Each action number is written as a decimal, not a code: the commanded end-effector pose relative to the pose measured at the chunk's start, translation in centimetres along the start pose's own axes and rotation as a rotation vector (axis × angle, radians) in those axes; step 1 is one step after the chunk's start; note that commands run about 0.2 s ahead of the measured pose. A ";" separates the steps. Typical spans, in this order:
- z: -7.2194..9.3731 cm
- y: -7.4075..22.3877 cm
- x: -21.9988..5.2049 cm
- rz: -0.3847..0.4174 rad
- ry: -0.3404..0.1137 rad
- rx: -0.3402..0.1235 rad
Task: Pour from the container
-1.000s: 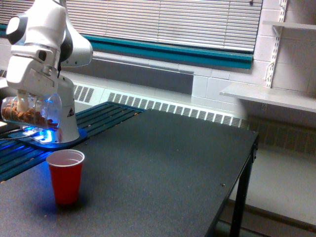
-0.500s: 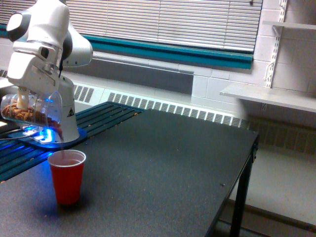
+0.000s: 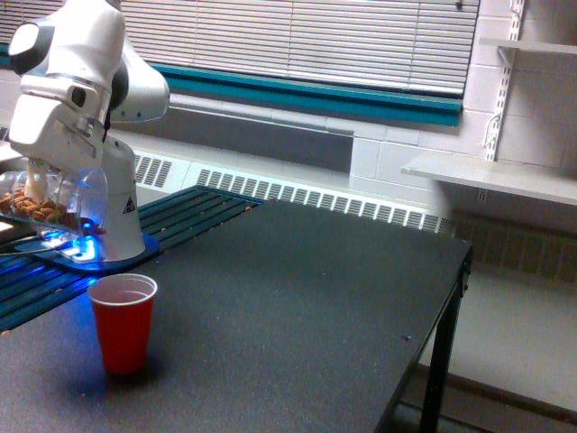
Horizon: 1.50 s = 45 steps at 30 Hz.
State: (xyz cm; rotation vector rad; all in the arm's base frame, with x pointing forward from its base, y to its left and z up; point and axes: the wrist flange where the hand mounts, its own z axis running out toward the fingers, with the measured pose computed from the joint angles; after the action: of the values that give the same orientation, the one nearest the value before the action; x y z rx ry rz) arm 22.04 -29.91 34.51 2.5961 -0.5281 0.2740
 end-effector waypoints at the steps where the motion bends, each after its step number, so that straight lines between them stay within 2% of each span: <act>1: -0.1 0.6 -0.1 -0.021 0.000 -0.019; 4: 0.2 0.3 -0.7 -0.031 0.003 -0.020; 15: -0.5 0.2 0.5 -0.074 -0.006 -0.033; 20: 0.1 -0.2 -0.6 -0.082 -0.003 -0.036; 23: -0.7 -0.1 0.8 -0.093 -0.007 -0.043; 27: -1.0 -0.2 1.2 -0.104 -0.007 -0.054; 35: -0.6 -0.5 0.3 -0.119 -0.013 -0.059; 38: -1.2 -0.6 1.2 -0.125 -0.016 -0.069; 45: -1.4 -0.8 1.3 -0.134 -0.021 -0.073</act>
State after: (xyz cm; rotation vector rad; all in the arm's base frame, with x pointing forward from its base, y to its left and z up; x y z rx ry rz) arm 22.89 -29.18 35.08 2.5609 -0.3863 0.1747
